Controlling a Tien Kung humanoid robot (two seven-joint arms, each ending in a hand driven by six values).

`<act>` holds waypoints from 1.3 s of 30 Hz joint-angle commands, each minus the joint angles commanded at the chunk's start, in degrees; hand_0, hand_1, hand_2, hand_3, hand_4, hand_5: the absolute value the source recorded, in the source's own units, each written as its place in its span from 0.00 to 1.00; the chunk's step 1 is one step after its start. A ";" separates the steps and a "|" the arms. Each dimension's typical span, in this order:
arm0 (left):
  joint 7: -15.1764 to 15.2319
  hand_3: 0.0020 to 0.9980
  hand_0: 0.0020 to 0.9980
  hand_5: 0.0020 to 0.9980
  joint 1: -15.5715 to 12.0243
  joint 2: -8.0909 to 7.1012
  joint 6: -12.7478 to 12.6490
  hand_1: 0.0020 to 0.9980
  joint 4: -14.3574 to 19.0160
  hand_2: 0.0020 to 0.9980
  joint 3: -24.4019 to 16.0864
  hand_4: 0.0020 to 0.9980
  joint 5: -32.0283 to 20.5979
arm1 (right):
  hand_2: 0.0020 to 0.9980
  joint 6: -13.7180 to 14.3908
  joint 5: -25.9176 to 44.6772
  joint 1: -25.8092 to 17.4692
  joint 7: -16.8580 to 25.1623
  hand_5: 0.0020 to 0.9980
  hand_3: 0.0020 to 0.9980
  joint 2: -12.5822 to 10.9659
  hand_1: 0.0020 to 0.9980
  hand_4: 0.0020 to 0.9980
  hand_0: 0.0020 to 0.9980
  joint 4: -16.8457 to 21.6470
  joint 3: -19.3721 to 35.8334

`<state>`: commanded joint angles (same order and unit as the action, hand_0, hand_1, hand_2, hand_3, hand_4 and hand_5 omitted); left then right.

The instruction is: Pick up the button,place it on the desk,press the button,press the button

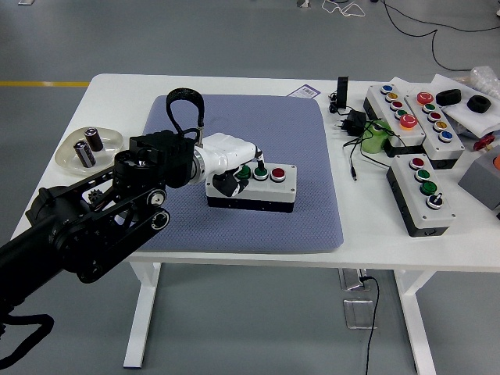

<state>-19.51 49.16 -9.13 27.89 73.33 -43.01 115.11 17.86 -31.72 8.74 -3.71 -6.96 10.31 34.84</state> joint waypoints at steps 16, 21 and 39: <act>0.65 0.74 0.02 0.00 0.29 0.80 -0.98 0.00 -3.74 0.05 0.58 0.53 -0.04 | 0.61 0.01 0.10 -0.02 0.10 0.28 0.65 -0.08 0.57 0.28 0.66 0.00 -0.12; 0.51 0.74 0.02 0.00 0.04 1.21 -1.20 0.00 -5.06 0.05 2.10 0.54 0.14 | 0.61 0.05 -0.14 -0.03 -0.01 0.28 0.65 -0.07 0.57 0.28 0.66 0.00 -0.03; -0.22 0.74 0.02 0.00 -1.62 1.78 0.39 0.00 1.09 0.05 -7.74 0.54 2.10 | 0.61 0.16 -0.29 -0.13 -0.16 0.28 0.65 -0.01 0.57 0.28 0.66 0.00 0.04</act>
<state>-19.73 47.54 -7.35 28.28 74.42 -50.75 117.21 18.02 -32.01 8.61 -3.87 -6.97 10.31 34.88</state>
